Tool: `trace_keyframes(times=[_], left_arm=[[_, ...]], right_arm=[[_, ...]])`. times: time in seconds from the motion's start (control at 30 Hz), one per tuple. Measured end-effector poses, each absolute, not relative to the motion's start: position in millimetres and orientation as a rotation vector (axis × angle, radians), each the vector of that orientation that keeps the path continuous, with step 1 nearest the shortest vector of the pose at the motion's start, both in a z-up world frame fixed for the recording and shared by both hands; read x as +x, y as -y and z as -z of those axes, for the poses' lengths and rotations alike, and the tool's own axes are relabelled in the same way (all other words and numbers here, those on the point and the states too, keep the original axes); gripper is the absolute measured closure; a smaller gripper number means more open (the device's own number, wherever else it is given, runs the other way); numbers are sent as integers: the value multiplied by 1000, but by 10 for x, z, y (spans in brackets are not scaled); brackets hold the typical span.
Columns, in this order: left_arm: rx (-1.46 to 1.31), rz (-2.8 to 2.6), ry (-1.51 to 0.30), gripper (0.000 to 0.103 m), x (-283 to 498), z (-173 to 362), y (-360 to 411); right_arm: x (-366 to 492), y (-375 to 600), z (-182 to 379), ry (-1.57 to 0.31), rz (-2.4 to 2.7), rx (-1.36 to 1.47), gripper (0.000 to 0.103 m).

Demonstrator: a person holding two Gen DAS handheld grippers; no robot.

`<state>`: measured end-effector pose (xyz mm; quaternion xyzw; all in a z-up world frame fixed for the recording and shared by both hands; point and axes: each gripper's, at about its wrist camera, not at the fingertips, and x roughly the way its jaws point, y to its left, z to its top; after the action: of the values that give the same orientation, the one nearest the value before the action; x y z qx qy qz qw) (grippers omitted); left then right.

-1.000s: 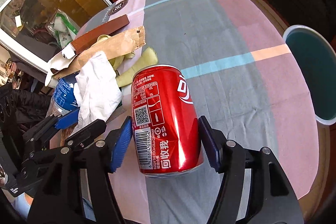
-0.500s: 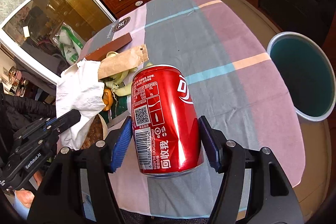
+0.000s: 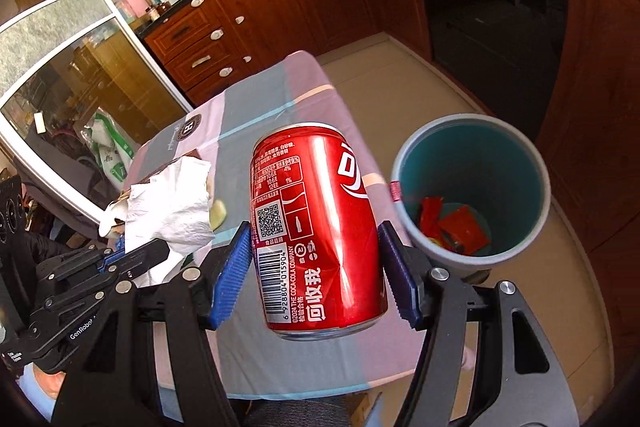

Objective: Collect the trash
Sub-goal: 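Carry the can and tissue over the bin and open both grippers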

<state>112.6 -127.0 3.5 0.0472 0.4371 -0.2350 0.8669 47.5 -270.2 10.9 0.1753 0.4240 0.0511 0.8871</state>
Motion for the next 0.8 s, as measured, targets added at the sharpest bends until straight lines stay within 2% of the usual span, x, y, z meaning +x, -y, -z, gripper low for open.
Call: trace_keyframes(times=[0.23, 0.43, 0.8], left_arm=[[170, 610, -942, 97, 1371, 162, 2147], [238, 700, -1016, 96, 1663, 534, 2930], [273, 696, -1196, 96, 2236, 1305, 3412]], right_arm=[[514, 3396, -25, -876, 17, 379, 43], [709, 3929, 396, -957, 126, 424, 43], [1170, 4241, 1175, -1139, 172, 455, 43]])
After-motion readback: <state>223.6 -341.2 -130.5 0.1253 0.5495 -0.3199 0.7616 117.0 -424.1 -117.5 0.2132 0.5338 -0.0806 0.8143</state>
